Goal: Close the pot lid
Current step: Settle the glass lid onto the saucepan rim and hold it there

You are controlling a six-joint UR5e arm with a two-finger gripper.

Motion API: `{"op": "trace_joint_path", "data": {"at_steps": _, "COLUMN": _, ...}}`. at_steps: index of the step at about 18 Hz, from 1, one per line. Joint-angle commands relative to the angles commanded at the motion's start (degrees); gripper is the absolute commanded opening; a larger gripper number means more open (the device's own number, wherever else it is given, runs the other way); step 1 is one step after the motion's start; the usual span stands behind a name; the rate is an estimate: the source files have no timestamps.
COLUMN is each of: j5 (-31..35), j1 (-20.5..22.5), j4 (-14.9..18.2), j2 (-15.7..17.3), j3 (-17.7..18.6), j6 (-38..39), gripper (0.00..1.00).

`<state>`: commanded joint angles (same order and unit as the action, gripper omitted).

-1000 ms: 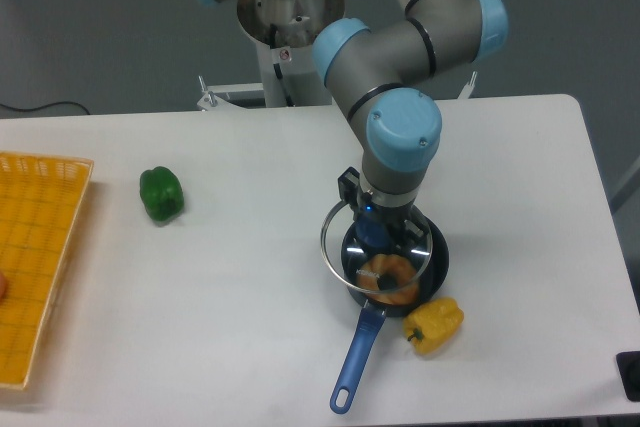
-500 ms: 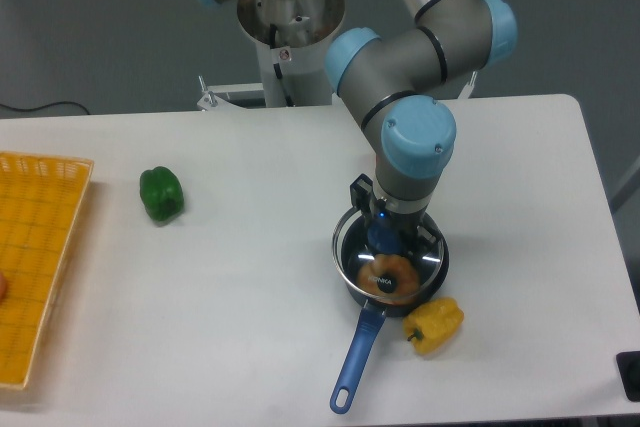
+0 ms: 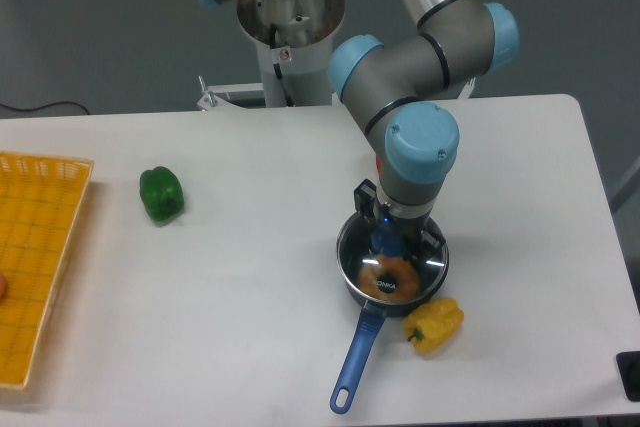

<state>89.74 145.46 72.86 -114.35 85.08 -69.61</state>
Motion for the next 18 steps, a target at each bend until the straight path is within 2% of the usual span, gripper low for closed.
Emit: {"op": "trace_joint_path", "data": {"at_steps": 18, "j5": 1.23, "j1": 0.26, "j4": -0.18, "j2": -0.61, "j3": 0.53, "j6": -0.26, "gripper": 0.52}}
